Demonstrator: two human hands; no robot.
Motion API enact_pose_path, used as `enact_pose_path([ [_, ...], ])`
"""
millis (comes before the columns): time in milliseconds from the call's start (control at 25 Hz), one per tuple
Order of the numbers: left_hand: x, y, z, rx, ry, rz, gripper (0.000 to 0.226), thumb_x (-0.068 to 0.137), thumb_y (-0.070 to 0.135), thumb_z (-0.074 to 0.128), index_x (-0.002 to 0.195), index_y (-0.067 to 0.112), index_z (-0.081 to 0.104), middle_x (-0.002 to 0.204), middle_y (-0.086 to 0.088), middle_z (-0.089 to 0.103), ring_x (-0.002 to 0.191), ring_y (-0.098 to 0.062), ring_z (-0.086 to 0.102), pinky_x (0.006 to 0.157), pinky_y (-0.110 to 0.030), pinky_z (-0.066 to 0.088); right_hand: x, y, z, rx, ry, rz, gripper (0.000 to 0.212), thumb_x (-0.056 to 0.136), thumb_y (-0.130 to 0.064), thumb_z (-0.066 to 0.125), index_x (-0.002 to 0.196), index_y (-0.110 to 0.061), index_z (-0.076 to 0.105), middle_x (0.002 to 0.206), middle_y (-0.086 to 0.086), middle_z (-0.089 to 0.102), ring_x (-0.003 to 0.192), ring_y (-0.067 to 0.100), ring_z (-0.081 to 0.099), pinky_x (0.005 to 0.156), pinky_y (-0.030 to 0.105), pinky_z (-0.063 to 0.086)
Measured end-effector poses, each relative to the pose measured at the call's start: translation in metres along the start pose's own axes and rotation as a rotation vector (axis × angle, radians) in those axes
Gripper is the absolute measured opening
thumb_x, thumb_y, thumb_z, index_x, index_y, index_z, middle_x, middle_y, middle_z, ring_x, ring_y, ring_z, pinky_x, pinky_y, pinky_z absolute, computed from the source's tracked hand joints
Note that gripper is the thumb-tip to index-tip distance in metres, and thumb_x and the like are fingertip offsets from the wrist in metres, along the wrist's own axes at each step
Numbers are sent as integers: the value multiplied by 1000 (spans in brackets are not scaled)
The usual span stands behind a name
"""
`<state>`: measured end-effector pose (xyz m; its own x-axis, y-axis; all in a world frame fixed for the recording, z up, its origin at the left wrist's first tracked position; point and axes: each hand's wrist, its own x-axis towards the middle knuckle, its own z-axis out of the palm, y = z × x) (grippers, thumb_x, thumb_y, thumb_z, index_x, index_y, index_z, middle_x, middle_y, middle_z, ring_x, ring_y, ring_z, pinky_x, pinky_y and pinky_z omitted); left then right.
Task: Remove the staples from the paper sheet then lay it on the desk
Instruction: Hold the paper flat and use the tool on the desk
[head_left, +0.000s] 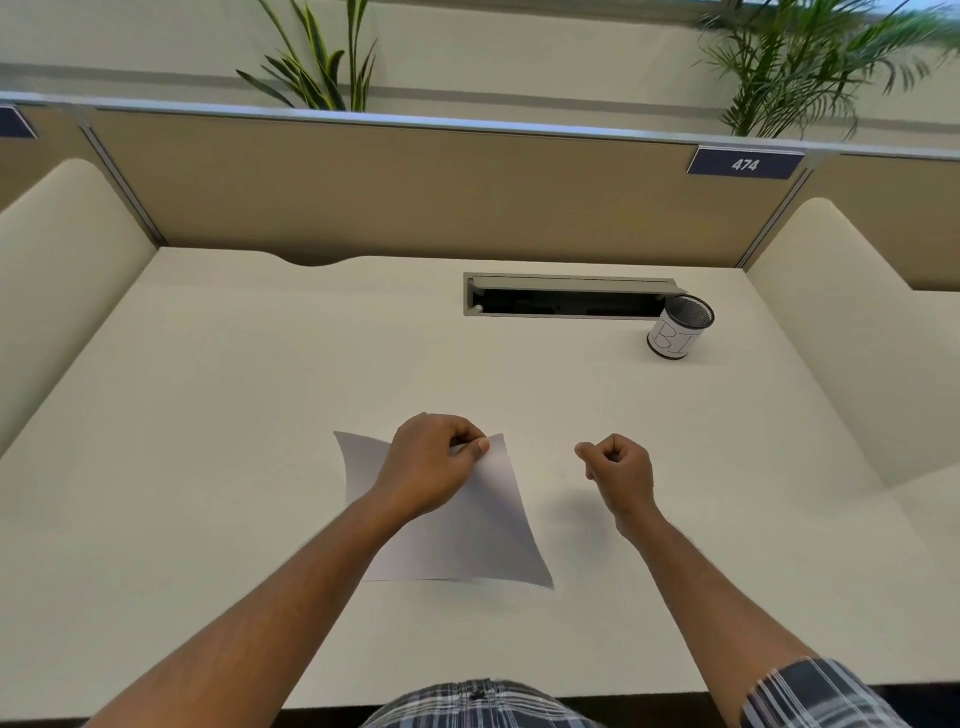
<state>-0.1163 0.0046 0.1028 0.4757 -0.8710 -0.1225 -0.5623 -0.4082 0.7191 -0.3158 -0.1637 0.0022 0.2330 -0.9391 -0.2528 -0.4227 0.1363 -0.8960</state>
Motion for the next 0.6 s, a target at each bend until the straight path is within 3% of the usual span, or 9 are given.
enact_pose_path([
  [80,1,-4,1,-10,19,-8,16,94,31,62,92,24,77,95,14,75,98,-8,65,91,-31,51,14,9,-6,-125,89,57,29,67,-39,70,63,-15,54,65,7,67,58,17,57,63,36,45],
  [280,8,-6,-2,-64,56,-3,16,95,32,61,89,26,75,90,17,73,95,-10,65,101,-45,47,51,15,-33,-469,228,126,33,68,-50,67,73,-17,62,72,-4,68,69,22,64,63,31,47],
  [600,21,-5,-2,-109,105,-32,17,96,28,62,94,19,77,81,26,63,88,31,45,113,-51,34,98,14,-40,-710,213,73,28,69,-47,64,77,-21,59,73,-2,64,74,28,63,65,29,45],
])
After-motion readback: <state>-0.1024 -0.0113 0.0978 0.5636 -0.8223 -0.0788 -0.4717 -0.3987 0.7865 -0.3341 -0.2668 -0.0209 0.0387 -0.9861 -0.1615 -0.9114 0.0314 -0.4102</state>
